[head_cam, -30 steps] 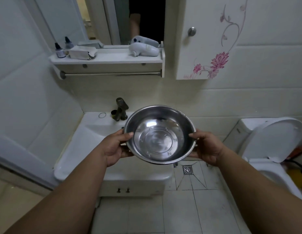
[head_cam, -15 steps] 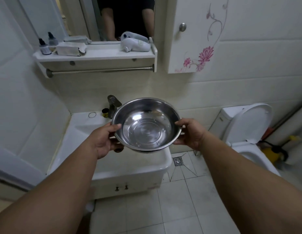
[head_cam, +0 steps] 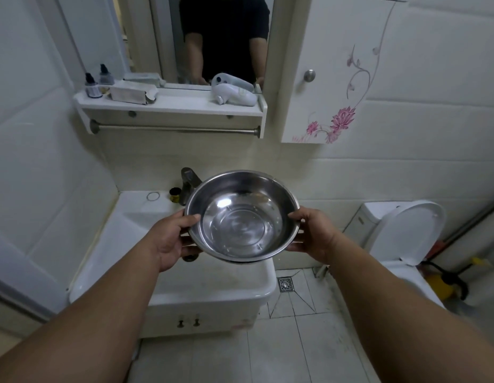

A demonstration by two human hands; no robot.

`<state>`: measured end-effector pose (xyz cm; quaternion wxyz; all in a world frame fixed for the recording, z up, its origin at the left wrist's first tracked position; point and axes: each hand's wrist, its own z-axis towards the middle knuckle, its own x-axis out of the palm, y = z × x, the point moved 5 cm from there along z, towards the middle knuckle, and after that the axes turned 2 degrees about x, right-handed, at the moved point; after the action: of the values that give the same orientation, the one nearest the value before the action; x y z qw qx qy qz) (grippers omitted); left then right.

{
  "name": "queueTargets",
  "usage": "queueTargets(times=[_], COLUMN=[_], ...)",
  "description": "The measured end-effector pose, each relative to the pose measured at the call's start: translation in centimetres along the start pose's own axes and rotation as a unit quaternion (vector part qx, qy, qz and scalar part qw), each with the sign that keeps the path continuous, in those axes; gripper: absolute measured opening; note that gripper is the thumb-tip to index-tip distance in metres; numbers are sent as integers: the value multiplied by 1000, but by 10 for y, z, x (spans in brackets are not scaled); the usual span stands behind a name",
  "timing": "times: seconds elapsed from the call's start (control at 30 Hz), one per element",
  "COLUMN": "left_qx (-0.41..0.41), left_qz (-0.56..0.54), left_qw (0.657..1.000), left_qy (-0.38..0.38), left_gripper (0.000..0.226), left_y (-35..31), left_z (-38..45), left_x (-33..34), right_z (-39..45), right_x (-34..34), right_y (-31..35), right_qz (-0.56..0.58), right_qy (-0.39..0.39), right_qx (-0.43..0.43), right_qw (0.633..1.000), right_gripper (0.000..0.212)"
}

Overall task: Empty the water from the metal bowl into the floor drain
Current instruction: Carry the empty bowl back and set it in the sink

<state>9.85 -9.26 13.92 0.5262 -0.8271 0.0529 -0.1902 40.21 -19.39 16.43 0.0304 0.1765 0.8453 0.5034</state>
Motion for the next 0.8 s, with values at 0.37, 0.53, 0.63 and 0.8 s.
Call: queueTargets(times=[0.37, 0.53, 0.63, 0.8], left_qx=[13, 14, 14, 15], left_qz=[5, 8, 2, -9], left_qw=[1000, 1000, 1000, 1000], left_qy=[4, 3, 5, 4], left_gripper=[28, 30, 29, 29], left_y=[-11, -12, -10, -5], left_z=[-6, -6, -5, -3], left_x=[-7, -14, -16, -20], right_z=[5, 8, 8, 8], right_x=[10, 15, 16, 17], right_y=[-4, -8, -9, -8], right_qz=[10, 12, 7, -3], right_qy=[-5, -3, -2, -1], right_qx=[-10, -16, -20, -22], right_qw=[1000, 1000, 1000, 1000], right_gripper=[28, 29, 34, 28])
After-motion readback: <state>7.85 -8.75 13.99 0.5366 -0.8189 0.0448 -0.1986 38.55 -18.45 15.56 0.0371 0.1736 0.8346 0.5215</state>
